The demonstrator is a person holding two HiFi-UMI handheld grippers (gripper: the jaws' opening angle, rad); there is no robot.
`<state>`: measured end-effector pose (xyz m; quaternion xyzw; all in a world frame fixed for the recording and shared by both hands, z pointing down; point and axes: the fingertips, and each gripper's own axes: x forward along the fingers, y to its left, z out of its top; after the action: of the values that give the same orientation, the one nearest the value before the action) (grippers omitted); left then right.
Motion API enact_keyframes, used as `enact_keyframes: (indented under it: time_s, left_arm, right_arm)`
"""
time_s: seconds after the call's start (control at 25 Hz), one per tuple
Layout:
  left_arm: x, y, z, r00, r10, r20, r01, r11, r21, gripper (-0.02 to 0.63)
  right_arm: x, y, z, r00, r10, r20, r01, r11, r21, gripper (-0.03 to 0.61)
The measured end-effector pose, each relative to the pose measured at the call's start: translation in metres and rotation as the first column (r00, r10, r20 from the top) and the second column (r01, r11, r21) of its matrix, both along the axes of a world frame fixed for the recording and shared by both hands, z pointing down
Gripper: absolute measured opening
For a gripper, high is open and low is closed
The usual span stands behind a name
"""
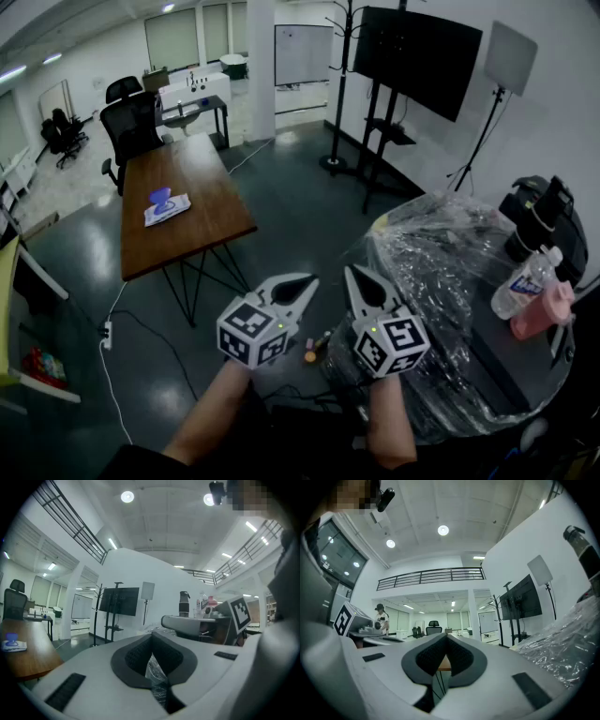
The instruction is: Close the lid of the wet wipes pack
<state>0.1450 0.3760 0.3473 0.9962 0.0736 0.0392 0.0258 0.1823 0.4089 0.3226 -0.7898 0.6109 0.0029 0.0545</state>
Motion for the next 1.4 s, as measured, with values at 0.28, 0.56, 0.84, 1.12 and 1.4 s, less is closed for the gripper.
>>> enact_keyframes:
  time_s: [0.28, 0.56, 0.84, 1.12, 1.4]
  left_arm:
    - [-0.002, -0.001, -0.003, 1.0, 0.002, -0.004, -0.002, 1.0, 0.005, 0.005]
    - [-0.003, -0.004, -0.001, 1.0, -0.001, -0.005, 0.001, 1.0, -0.002, 0.005]
    - [-0.006, -0.019, 0.001, 1.0, -0.028, -0.002, 0.028, 0.999, -0.016, 0.005]
    - [-0.025, -0.06, 0.008, 0.995, -0.104, 0.002, 0.104, 0.994, -0.03, 0.005]
    - [-0.051, -0.126, 0.01, 0.977, -0.214, 0.002, 0.214, 0.976, -0.039, 0.005]
  right_arm:
    - [-0.003, 0.0, -0.004, 1.0, 0.005, 0.003, -0.005, 1.0, 0.016, 0.009]
    - [-0.003, -0.003, -0.004, 1.0, 0.01, -0.004, -0.01, 1.0, 0.002, 0.009]
    - [-0.006, -0.019, 0.0, 1.0, -0.024, -0.006, 0.024, 1.0, -0.017, 0.009]
    - [-0.024, -0.059, 0.007, 0.995, -0.098, -0.003, 0.098, 0.995, -0.033, 0.009]
    - [-0.045, -0.124, 0.012, 0.98, -0.201, -0.002, 0.2, 0.979, -0.047, 0.009]
